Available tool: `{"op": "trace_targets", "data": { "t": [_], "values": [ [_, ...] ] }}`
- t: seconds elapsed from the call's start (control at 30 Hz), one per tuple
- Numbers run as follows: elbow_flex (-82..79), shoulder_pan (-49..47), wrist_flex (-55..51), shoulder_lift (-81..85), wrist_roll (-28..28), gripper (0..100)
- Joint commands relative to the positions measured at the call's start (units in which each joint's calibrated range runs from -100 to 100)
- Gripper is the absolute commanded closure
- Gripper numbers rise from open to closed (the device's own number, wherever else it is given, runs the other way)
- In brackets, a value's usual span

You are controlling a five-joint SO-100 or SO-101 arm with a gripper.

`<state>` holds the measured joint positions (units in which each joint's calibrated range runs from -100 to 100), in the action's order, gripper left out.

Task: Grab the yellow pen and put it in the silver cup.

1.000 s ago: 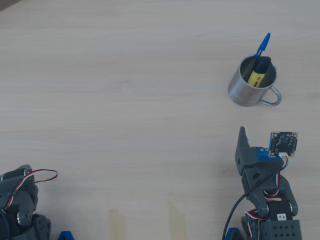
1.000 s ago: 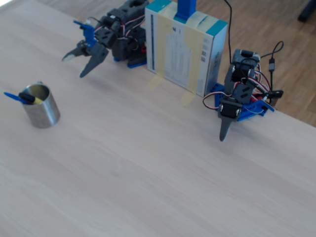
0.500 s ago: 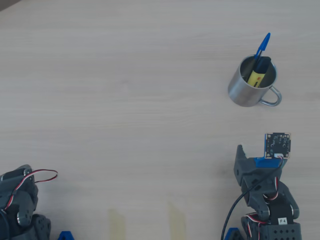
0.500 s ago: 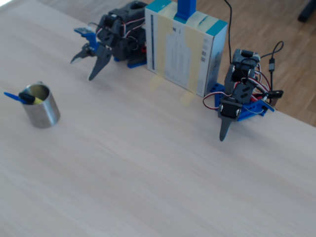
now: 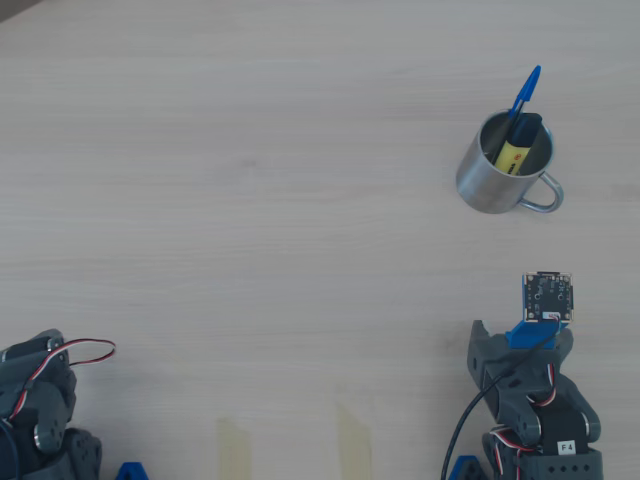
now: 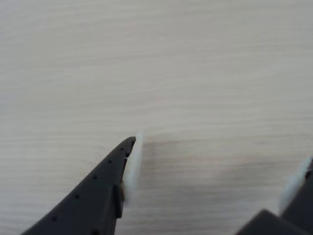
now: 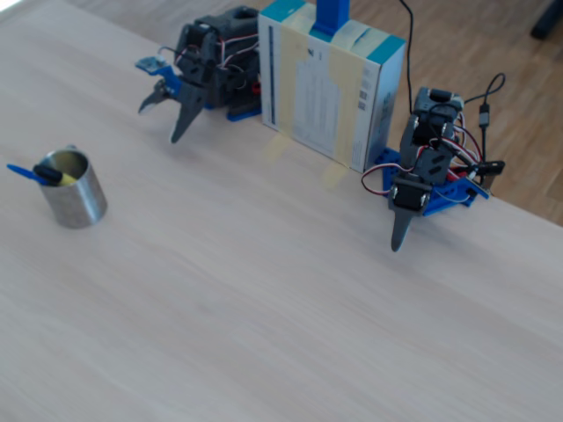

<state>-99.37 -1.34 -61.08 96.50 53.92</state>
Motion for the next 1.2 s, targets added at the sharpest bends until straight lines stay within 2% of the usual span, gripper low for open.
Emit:
{"op": "trace_targets", "data": {
  "t": [0.0, 0.57, 1.17],
  "values": [
    [-0.4, 0.5, -1.9, 0.5, -0.3, 55],
    [-0.4, 0.5, -13.2, 0.7, 0.0, 55],
    [-0.4, 0.4, -14.3, 0.7, -0.3, 56]
  ]
}}
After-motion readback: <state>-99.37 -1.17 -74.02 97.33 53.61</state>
